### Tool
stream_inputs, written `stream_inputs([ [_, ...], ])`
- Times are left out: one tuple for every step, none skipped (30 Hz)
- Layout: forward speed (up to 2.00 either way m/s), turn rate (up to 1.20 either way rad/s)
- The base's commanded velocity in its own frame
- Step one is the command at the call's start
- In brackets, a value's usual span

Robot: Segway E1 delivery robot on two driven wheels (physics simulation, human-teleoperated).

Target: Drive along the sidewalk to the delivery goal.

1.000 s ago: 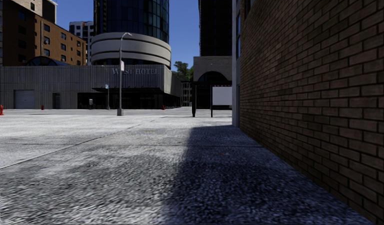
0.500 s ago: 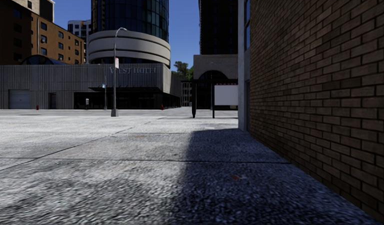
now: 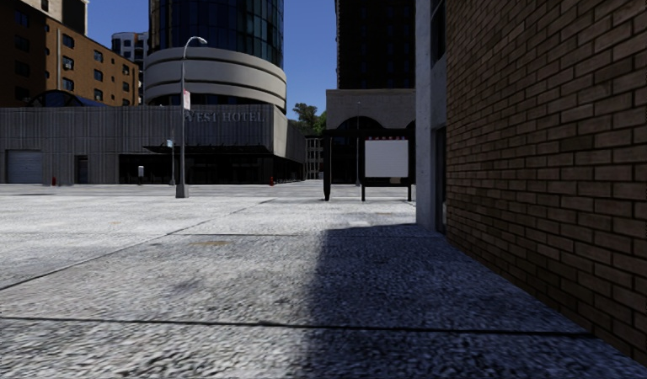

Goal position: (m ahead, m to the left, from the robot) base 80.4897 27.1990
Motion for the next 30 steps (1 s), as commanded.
stream_inputs([
  [2.0, 0.0],
  [2.0, 0.0],
  [2.0, 0.0],
  [2.0, 0.0],
  [2.0, 0.0],
  [2.0, 0.0],
  [2.0, 0.0],
  [2.0, 0.0],
  [2.0, 0.0],
  [2.0, 0.0],
  [2.0, 0.0],
  [2.0, 0.0],
  [2.0, 0.0],
  [2.0, 0.0],
  [2.0, 0.0],
  [2.0, 0.0],
  [2.0, 0.0],
  [2.0, 0.0],
  [2.0, 0.0],
  [2.0, 0.0],
  [2.0, 0.0],
  [2.0, 0.0],
  [2.0, 0.0],
  [2.0, 0.0],
  [2.0, 0.0],
  [2.0, 0.0],
  [2.0, 0.0],
  [2.0, 0.0],
  [2.0, 0.0],
  [2.0, 0.0],
])
